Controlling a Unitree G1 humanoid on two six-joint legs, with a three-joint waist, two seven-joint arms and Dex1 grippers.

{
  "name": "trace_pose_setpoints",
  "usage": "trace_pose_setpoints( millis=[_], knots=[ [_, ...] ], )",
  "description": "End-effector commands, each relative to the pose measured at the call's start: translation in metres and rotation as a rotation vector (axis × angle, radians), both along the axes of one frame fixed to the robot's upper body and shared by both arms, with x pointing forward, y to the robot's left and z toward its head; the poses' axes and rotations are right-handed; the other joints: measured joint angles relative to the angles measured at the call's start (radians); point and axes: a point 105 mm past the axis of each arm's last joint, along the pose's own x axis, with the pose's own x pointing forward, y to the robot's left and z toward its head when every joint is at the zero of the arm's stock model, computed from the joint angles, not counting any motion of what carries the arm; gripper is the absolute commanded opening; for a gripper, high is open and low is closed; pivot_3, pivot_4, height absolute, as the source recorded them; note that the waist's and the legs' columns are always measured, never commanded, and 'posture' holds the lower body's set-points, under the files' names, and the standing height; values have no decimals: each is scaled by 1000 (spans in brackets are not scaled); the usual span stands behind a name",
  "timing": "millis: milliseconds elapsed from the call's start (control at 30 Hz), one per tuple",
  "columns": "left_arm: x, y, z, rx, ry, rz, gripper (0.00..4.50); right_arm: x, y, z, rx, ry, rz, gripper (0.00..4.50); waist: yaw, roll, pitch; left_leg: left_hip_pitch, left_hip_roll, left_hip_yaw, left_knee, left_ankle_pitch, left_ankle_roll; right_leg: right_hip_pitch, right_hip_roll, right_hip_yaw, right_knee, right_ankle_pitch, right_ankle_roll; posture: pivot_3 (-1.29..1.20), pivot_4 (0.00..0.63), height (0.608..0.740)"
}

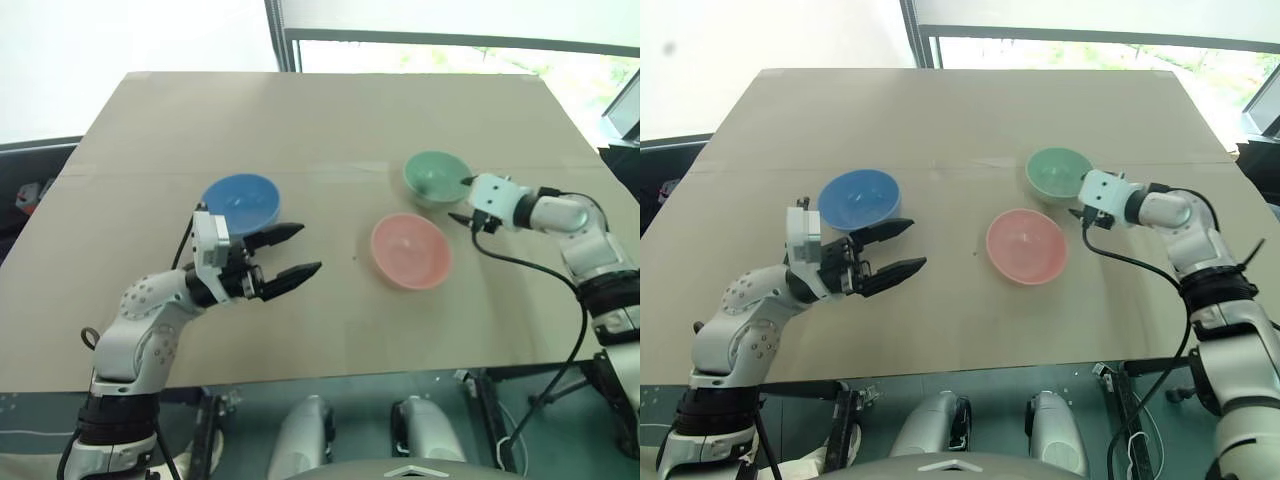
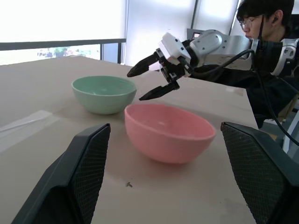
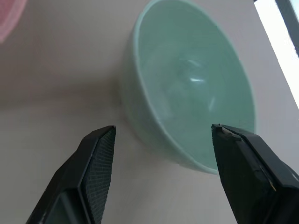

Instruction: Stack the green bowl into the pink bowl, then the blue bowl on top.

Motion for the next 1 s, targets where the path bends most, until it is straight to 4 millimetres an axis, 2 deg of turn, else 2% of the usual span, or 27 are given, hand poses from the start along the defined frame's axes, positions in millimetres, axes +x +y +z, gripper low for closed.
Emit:
trace_pose_setpoints(
  millis=[33,100,167,200,233,267,300,333,400,467,533,633,700,767,833,900,933,967,1000],
  knots=[
    [-6,2,12,3,-50,16,4023,9,8,14,-27,-85,38,3196,3,0,0,0,0,0,0,0,0,0,0,0,-1,0,0,0,150,740],
    [-8,2,12,2,-50,22,4023,10,11,13,-21,-80,50,2538,10,0,0,0,0,0,1,0,0,0,0,0,-1,0,0,0,150,740],
    [-10,3,12,3,-49,29,4023,11,14,13,-26,-82,66,1579,11,0,0,0,0,-1,2,0,0,1,0,-1,-1,0,0,0,150,740],
    [-10,3,12,4,-49,33,4023,11,15,13,-29,-84,73,1453,11,0,0,0,0,-1,2,0,0,1,-1,-1,-1,0,0,0,150,740],
    [-11,3,12,4,-49,36,4023,10,15,13,-35,-90,82,856,10,0,0,0,0,-1,2,0,0,1,-1,-1,-1,0,0,0,150,740],
    [-11,3,12,4,-49,38,4023,10,16,14,-40,-95,88,648,9,1,0,0,0,-1,2,0,0,1,-1,-1,-1,0,0,0,150,740],
    [-11,2,12,2,-49,40,4023,10,15,17,-47,-114,95,176,9,1,0,0,0,-1,2,0,-1,1,-1,-1,-1,0,0,0,150,740],
    [-12,2,12,1,-49,42,4023,10,14,20,-53,-130,99,78,9,1,0,0,0,-1,1,0,-1,1,-1,-1,-1,0,0,0,150,740],
    [-11,2,12,-1,-49,46,4023,8,14,30,-33,-147,108,78,8,1,1,0,0,-1,1,0,-1,1,0,-1,-1,0,0,0,150,740],
    [-9,2,12,-8,-49,61,4023,4,17,49,45,-163,125,78,8,2,1,0,0,-1,1,0,-1,1,0,-1,-1,0,0,0,150,740],
    [-8,3,12,-11,-49,68,4023,-13,25,68,125,-142,200,78,10,3,2,0,0,-1,1,0,-1,1,-1,-1,-1,0,0,0,150,740],
    [-3,6,11,-18,-34,107,4023,-54,41,86,214,-74,324,78,16,3,2,-1,0,-4,0,0,-1,1,-1,-4,1,0,0,0,150,740],
    [3,10,8,-8,-18,156,4023,-86,51,87,252,8,383,78,21,3,2,-1,0,-5,0,0,-1,2,-2,-5,0,0,0,0,150,740],
    [7,12,5,6,-16,180,4023,-114,61,80,277,100,411,78,25,3,2,-1,0,-5,0,0,0,3,-2,-6,0,0,0,0,150,740],
    [10,12,4,15,-21,182,4023,-129,65,67,276,181,410,78,32,3,2,-1,0,-5,1,0,0,3,-3,-5,-1,0,0,0,150,740],
    [14,11,8,15,-32,169,4023,-132,69,53,306,228,369,78,35,2,1,0,-1,-5,2,0,0,3,-3,-5,-1,0,0,0,150,740],
    [16,11,10,15,-35,165,4023,-133,71,49,313,239,355,781,35,2,1,0,-1,-5,3,0,0,3,-3,-5,0,0,0,0,150,740],
    [17,11,11,16,-38,159,4023,-133,73,46,330,255,344,1074,36,2,1,1,0,-5,3,0,0,3,-2,-5,1,0,0,0,150,740],
    [18,11,12,18,-39,156,4023,-134,75,44,339,267,340,1550,35,1,1,1,-1,-5,4,0,0,3,-3,-5,2,0,0,0,150,740]
  ],
)
